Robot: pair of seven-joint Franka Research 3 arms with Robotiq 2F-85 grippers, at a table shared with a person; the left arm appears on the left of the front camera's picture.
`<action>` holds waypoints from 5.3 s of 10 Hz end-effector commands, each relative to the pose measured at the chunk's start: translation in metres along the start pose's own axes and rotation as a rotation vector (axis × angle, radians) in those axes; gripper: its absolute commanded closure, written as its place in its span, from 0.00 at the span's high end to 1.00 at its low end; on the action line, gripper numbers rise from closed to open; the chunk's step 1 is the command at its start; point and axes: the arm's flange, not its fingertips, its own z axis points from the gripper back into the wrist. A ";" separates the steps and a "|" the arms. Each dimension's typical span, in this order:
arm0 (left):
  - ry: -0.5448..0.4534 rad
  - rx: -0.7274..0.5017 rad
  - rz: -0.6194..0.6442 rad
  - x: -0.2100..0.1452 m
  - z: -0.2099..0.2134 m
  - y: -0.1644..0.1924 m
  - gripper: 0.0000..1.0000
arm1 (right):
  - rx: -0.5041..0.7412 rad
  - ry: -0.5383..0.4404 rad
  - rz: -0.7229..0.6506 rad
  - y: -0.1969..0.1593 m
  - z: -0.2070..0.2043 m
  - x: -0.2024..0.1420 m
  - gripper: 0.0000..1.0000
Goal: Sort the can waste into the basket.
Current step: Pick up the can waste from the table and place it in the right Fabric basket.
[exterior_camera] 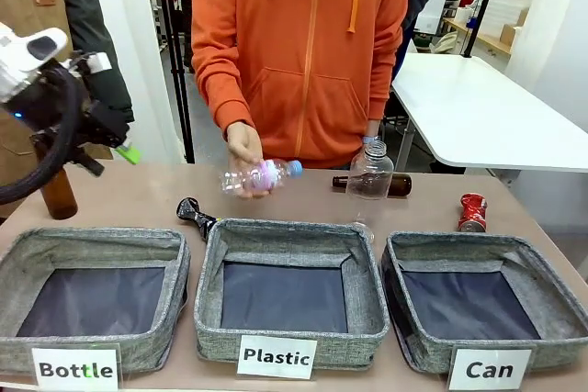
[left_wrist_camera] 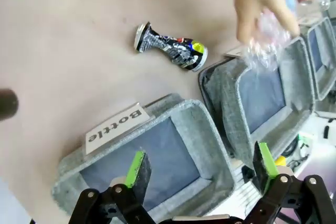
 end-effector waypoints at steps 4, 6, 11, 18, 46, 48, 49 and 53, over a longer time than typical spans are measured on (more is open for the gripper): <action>-0.067 -0.328 -0.011 -0.074 0.114 0.047 1.00 | 0.010 0.002 0.028 0.001 0.002 0.002 1.00; -0.145 -0.414 -0.047 -0.117 0.130 0.062 1.00 | 0.010 0.002 0.028 0.001 0.002 0.002 1.00; -0.219 -0.312 -0.066 -0.109 0.117 0.045 1.00 | 0.010 0.002 0.028 0.001 0.002 0.002 1.00; -0.047 0.068 0.047 -0.008 -0.026 -0.031 1.00 | 0.010 0.002 0.028 0.001 0.002 0.002 1.00; -0.227 0.061 0.240 -0.178 0.139 0.060 1.00 | 0.010 0.002 0.028 0.001 0.002 0.002 1.00; -0.277 -0.091 0.193 -0.184 0.138 0.080 1.00 | 0.010 0.002 0.028 0.001 0.002 0.002 1.00; -0.290 -0.172 0.190 -0.181 0.136 0.091 1.00 | 0.010 0.002 0.028 0.001 0.002 0.002 1.00; -0.294 -0.315 0.212 -0.164 0.128 0.101 1.00 | 0.010 0.002 0.028 0.001 0.002 0.002 1.00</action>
